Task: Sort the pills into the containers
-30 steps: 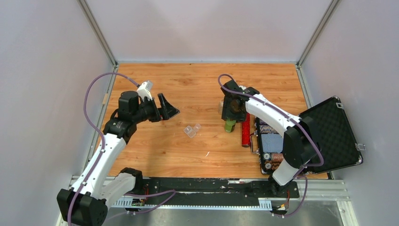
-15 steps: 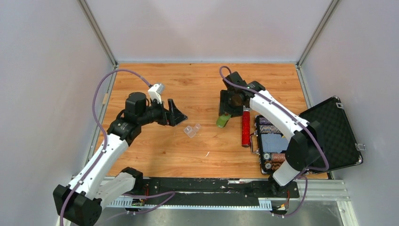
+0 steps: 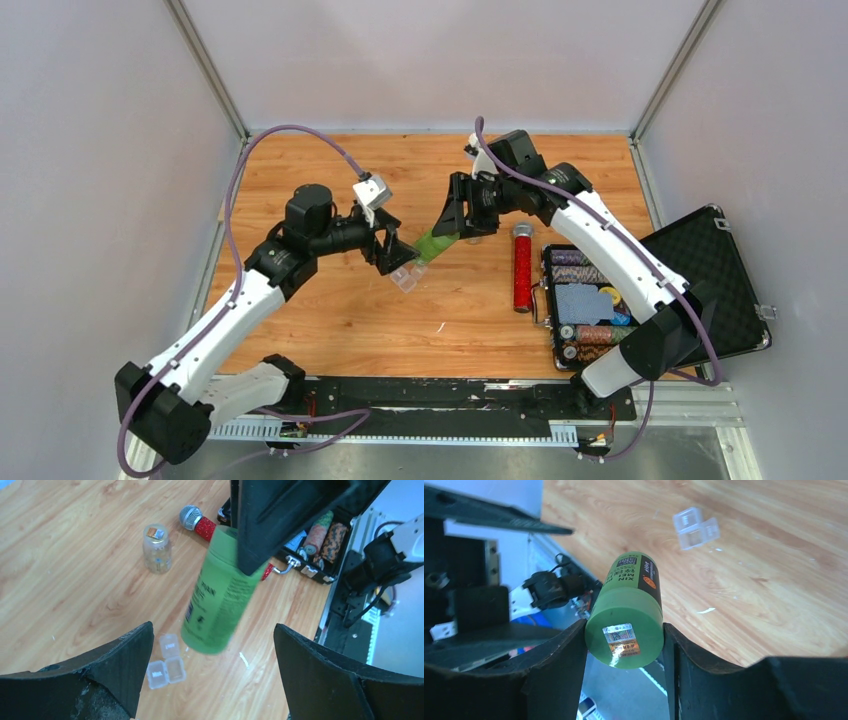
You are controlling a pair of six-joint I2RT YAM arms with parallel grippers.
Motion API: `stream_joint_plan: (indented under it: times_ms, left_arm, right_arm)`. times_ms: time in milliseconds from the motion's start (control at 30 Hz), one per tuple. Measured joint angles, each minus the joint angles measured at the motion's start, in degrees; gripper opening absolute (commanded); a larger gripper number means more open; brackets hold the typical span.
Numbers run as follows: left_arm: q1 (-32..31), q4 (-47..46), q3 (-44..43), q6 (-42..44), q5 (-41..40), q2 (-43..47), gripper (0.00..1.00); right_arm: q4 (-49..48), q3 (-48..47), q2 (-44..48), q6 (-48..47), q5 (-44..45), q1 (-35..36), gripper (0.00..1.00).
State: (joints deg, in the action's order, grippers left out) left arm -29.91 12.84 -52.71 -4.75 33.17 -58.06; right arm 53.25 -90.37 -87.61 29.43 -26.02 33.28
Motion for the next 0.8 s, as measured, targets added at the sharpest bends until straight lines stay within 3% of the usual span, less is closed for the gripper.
stream_joint_plan:
  times_ms: [233,367,633,733,800]
  left_arm:
    - [0.02,2.21,-3.74,9.29,9.77,-8.50,0.86]
    - [0.00,3.65,-4.11,10.62,14.49,-10.45,0.73]
    - [-0.02,4.81,-5.07,10.38,20.41,-11.96,0.32]
    - [-0.02,5.40,-5.09,10.25,20.57,-11.98,0.03]
    - [-0.02,6.25,-5.09,10.25,20.76,-12.02,0.00]
  right_arm:
    - [-2.34,0.13,0.31,-0.13,-9.22,0.02,0.22]
    - [-3.72,0.98,1.51,-0.74,-12.37,0.02,0.22]
    - [-5.29,1.55,2.78,-2.03,-14.71,-0.09,0.20]
    - [-6.43,2.49,2.86,-2.58,-15.56,-0.09,0.07]
    - [-7.87,3.74,3.15,-4.22,-16.61,-0.09,0.00]
